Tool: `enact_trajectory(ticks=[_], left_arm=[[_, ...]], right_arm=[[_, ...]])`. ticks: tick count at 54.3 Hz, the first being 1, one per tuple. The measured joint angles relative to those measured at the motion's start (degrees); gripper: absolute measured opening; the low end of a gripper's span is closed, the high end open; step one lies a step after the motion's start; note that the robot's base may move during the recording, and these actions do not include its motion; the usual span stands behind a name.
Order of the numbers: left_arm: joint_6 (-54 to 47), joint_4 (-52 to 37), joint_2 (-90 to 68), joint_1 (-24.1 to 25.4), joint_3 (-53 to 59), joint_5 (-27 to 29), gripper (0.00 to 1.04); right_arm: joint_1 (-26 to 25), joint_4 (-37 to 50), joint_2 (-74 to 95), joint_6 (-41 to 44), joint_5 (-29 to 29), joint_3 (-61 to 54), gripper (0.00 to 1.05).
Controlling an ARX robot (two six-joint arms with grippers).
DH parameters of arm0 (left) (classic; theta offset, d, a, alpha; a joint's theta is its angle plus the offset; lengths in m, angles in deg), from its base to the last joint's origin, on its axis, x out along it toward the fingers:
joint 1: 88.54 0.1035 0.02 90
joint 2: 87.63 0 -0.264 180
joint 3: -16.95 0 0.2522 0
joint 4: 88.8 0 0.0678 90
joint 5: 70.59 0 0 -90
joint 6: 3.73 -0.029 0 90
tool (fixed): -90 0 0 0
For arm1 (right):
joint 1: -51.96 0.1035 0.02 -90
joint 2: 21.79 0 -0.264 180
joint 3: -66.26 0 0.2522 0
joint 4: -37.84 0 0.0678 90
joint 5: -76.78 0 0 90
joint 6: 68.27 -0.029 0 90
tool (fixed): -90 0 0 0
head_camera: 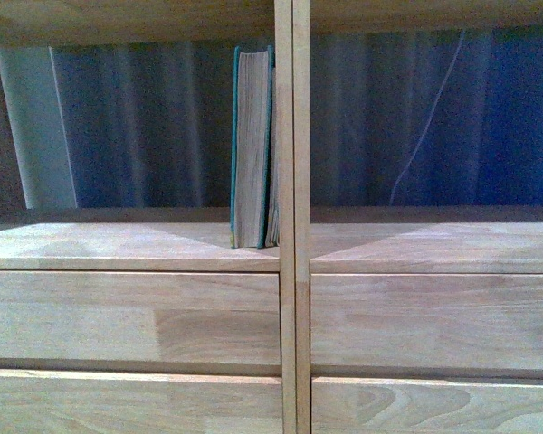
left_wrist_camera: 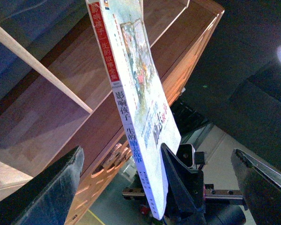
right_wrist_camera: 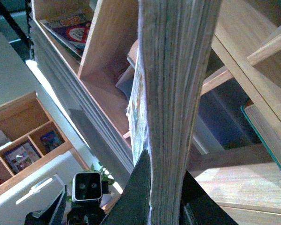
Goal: Organize books on shelf
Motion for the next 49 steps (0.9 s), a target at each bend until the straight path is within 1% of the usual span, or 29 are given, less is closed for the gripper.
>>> enact_trajectory(ticks=[6, 16, 24, 31, 44, 47, 49], left_arm=[[-0.5, 0.3, -0.2, -0.3, -0.2, 0.2, 0.97], [-1.6, 1.6, -0.2, -0.9, -1.4, 1.5, 0.97], [-2.9, 3.2, -0.2, -1.0, -1.5, 2.4, 0.97], [-3.3, 3.3, -0.2, -0.9, -1.5, 2.6, 0.97], [-4.6, 4.6, 0.0, -0.9, -1.5, 2.9, 0.97], [-5.5, 6.4, 0.3, -1.0, -1.5, 3.3, 0.88], [-6.4, 6.9, 0.4, -1.1, -1.5, 3.3, 0.8]], right_arm=[[2.2, -0.3, -0.4, 0.0, 0.4, -0.8, 0.07], [7.8, -0.2, -0.3, 0.1, 2.5, -1.7, 0.07], [8.9, 0.2, 0.1, 0.2, 2.8, -1.8, 0.07], [10.8, 0.6, 0.6, 0.3, 4.3, -2.3, 0.07], [13.1, 0.7, 0.8, 0.3, 4.5, -3.5, 0.07], [13.2, 0.7, 0.8, 0.3, 4.8, -3.5, 0.07], [13.2, 0.7, 0.8, 0.3, 5.0, -3.5, 0.07]])
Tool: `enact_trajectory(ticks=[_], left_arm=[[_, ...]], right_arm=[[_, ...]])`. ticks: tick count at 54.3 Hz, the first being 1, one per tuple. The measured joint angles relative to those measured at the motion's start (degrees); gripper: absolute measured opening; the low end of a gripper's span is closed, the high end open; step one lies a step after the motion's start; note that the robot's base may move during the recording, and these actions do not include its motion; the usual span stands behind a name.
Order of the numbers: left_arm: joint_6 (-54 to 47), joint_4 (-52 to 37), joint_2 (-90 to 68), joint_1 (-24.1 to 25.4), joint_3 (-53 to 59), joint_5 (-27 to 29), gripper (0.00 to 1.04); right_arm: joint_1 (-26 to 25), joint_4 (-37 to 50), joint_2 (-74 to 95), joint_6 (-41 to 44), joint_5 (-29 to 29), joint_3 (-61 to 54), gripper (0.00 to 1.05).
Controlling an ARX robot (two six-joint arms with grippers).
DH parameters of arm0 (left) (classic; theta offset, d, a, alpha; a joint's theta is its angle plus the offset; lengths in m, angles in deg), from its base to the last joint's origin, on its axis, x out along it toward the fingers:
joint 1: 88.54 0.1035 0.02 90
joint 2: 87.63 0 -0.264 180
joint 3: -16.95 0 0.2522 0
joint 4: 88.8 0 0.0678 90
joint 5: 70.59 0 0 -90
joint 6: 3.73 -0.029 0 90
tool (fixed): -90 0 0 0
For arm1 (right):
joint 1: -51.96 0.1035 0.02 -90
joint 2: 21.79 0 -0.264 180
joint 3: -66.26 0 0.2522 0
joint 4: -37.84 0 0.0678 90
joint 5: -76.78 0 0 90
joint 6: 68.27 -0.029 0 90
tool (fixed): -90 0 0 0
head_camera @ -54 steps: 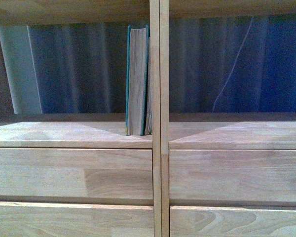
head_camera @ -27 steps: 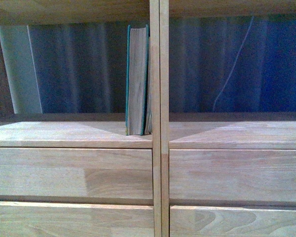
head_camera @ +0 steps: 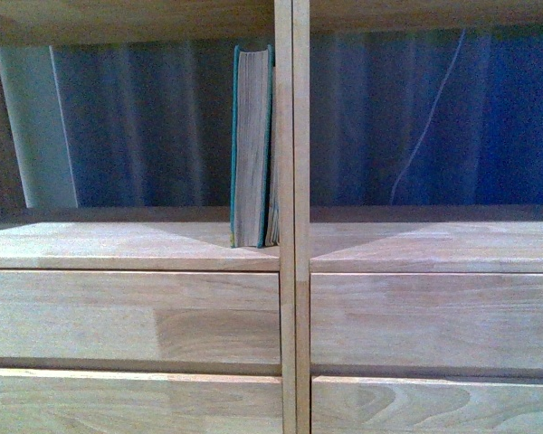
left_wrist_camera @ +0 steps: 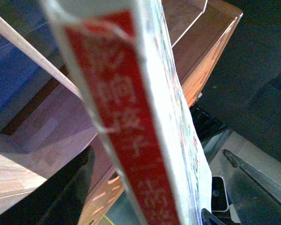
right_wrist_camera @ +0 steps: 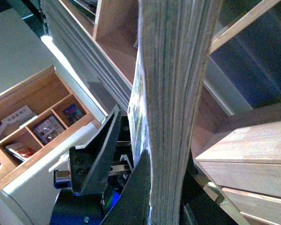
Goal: Organize books on shelf
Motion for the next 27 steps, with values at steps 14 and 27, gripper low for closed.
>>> enact_trajectory(ticks=[14, 27], left_arm=[[-3.2, 2.4, 0.9, -0.4, 0.0, 1.0, 0.39], [-2.2, 2.4, 1.2, -0.7, 0.0, 1.9, 0.08]], right_arm=[[-1.4, 0.0, 0.0, 0.0, 0.0, 0.0, 0.07], [-2.8, -0.2, 0.0, -0.3, -0.2, 0.0, 0.07]])
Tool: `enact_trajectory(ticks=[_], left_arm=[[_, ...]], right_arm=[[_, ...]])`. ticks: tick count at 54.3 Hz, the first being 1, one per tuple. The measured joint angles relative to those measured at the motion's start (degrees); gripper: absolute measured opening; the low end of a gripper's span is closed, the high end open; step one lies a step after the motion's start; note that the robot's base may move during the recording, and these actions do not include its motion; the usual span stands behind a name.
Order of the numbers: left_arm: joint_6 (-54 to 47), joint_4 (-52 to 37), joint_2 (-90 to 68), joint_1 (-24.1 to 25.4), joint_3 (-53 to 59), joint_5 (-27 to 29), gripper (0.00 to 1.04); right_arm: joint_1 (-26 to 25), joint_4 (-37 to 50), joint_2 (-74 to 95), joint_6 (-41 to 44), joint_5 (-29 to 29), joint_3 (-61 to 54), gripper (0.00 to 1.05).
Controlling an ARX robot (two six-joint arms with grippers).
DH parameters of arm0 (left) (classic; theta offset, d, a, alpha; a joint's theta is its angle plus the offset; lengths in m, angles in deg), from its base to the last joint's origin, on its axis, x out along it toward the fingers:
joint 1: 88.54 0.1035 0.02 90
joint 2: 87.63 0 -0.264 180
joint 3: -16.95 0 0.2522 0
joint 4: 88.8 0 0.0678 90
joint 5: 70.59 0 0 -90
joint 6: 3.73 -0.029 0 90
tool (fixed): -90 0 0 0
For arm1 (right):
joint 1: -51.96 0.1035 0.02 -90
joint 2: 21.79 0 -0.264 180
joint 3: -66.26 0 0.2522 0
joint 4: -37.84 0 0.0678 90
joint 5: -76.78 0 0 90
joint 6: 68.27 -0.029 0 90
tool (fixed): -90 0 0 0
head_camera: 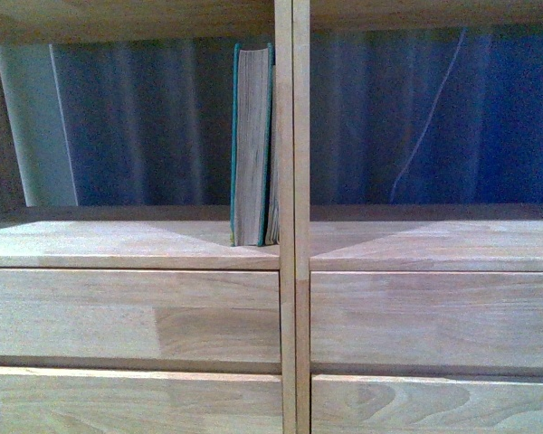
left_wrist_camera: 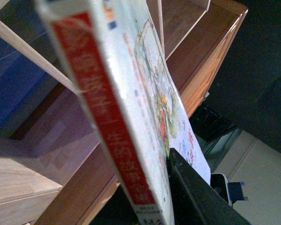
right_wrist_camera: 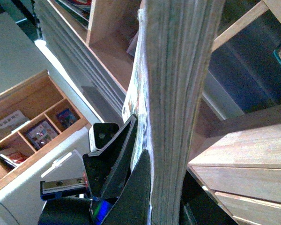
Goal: Organize books on shelf
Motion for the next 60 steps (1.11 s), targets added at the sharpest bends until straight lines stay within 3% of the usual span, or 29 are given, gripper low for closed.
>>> enact_trajectory(ticks=[20, 33, 45, 53, 60], left_arm=[[0.2, 0.4, 0.4, 0.0, 0.0, -0.1, 0.07], [-1.7, 1.7, 0.4, 0.8, 0.0, 0.0, 0.07], [-4.4, 5.3, 1.4, 2.9, 0.0, -1.2, 0.07], [-6.8, 9.0, 3.4, 5.7, 0.0, -3.0, 0.07], [-8.4, 10.8, 5.6, 8.6, 0.0, -5.0, 0.07]], right_arm=[[-0.8, -1.7, 0.0, -0.8, 0.2, 0.0, 0.08], [-4.9, -2.1, 0.1, -0.9, -0.1, 0.2, 0.44], [-15.2, -1.8, -0.6, 1.2, -3.8, 0.2, 0.77], [-23.1, 1.8, -1.0, 13.1, -3.1, 0.0, 0.99], [-28.1, 6.2, -0.4, 25.4, -1.5, -1.0, 0.98]])
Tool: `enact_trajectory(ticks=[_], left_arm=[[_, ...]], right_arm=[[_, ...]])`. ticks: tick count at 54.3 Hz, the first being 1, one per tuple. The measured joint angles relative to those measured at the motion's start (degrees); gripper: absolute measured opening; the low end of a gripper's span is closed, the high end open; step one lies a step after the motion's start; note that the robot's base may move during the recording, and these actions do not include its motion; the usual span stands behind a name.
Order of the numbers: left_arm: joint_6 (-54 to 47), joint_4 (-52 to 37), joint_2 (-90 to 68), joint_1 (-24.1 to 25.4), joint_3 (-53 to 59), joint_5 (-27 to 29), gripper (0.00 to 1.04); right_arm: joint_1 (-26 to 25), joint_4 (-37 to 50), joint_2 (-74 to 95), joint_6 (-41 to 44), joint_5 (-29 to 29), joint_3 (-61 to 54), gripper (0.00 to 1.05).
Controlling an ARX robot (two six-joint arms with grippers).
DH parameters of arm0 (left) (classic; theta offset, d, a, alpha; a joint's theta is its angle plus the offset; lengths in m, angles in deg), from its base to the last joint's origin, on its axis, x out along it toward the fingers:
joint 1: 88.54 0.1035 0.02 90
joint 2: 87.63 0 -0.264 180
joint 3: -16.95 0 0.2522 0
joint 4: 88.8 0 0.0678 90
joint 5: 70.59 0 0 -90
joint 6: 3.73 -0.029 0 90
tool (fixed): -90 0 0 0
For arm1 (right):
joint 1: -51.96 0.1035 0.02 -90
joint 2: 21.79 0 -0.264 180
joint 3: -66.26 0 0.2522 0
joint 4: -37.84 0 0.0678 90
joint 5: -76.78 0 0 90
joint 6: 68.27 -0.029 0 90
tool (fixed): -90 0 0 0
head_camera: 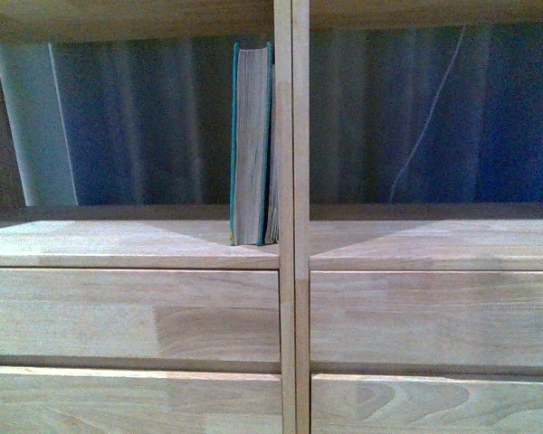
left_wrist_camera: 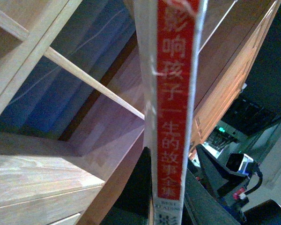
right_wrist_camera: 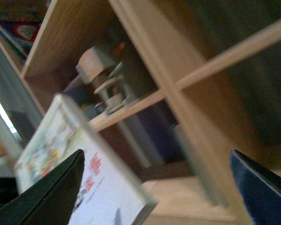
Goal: Organize books on shelf
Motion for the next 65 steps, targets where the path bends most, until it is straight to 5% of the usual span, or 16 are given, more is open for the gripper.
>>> enact_trajectory(ticks=[11, 39, 48, 65], left_arm=[[-5.3, 6.5, 4.6, 5.6, 0.0, -4.1, 0.07], [-20.7, 15.7, 15.7, 27.4, 5.8, -13.2, 0.07], [-27.4, 16.5, 16.9, 33.4, 8.7, -13.1, 0.07], [-34.9, 10.3, 15.0, 41.7, 12.0, -16.7, 0.07]], right_arm=[[-6.6, 5.3, 1.9, 12.3, 1.6, -3.7, 0.98], [-10.8, 5.5, 0.9, 14.8, 2.2, -11.0, 0.98], [-8.2, -20.5, -5.4, 17.6, 1.7, -10.5, 0.73], [-8.1, -17.7, -12.8, 18.5, 1.9, -24.5, 0.27]])
